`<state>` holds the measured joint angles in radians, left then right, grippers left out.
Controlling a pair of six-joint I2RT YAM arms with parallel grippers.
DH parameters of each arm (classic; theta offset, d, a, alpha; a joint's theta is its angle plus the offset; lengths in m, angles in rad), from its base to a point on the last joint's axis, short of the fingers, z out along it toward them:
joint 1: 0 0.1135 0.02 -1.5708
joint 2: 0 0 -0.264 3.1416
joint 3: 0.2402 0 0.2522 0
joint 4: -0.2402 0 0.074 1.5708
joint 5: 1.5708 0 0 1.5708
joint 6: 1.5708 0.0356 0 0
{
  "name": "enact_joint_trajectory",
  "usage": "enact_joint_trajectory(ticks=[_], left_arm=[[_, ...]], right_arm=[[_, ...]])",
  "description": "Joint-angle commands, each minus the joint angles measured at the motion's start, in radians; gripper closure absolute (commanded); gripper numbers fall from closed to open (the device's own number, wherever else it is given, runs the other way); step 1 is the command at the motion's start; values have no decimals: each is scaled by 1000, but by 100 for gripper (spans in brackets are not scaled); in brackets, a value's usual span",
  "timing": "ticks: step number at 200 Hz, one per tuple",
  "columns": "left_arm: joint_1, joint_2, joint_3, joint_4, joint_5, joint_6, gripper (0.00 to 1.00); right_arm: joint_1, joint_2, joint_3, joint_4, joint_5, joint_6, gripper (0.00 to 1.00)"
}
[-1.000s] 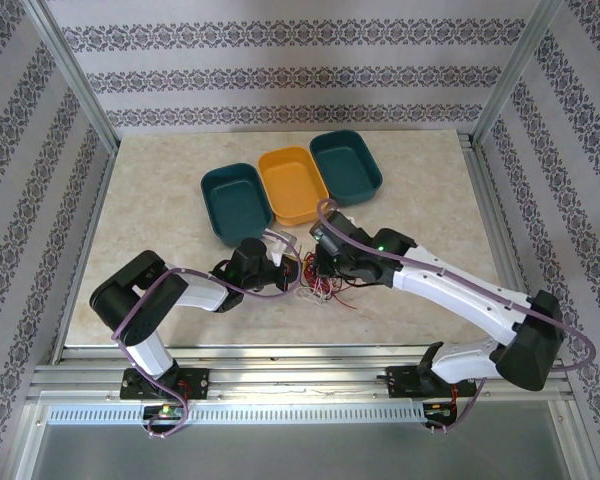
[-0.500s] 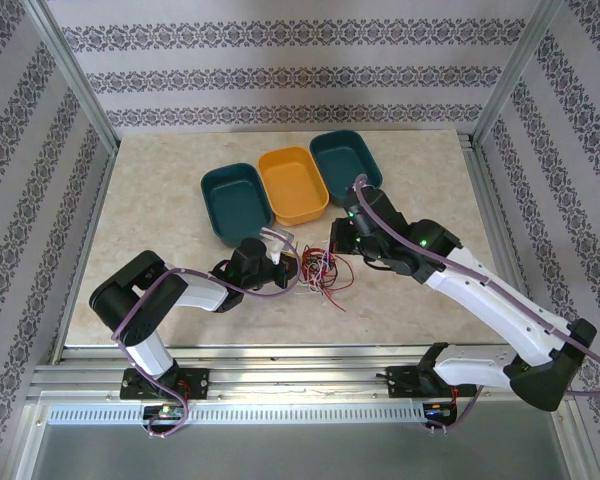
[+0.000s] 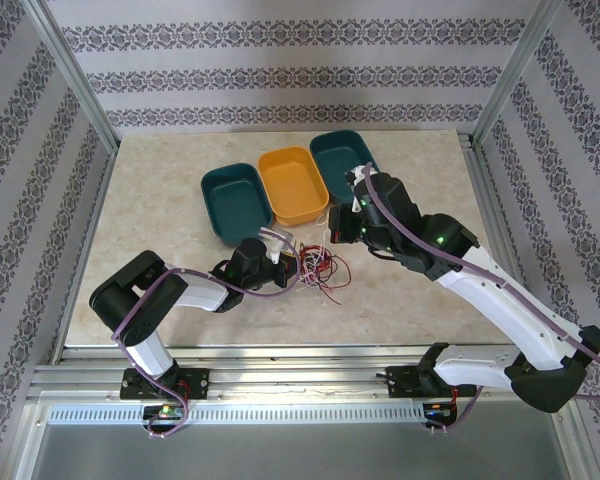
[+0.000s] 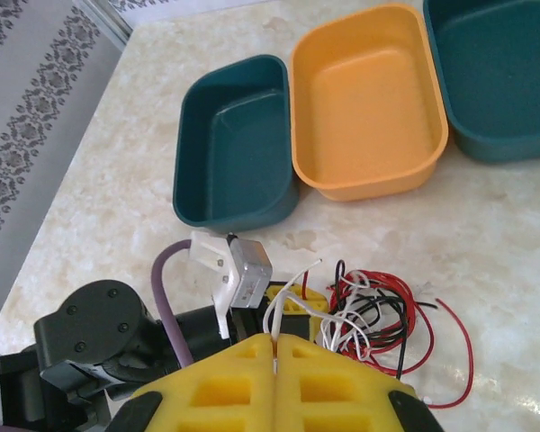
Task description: Untangle the cables
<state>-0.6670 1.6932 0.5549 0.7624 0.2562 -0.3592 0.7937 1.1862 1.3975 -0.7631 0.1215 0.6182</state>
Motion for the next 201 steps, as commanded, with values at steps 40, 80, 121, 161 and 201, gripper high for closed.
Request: enact_joint_trajectory(ticks=[40, 80, 121, 161, 201], left_arm=[[-9, -4, 9, -34, -27, 16, 100], [-8, -9, 10, -42, -33, 19, 100], [-9, -19, 8, -58, -42, 19, 100], [-9, -32, 6, -68, -47, 11, 100], [-9, -75, 34, -139, -14, -9, 78]], right_arm=[[-7, -53, 90, 13, 49, -97, 100], [-13, -83, 118, 5, 85, -134, 100], [-13, -94, 176, -26, 130, -178, 100], [-14, -96, 182, -23, 139, -188, 100], [-14, -87, 180, -39, 146, -181, 100]])
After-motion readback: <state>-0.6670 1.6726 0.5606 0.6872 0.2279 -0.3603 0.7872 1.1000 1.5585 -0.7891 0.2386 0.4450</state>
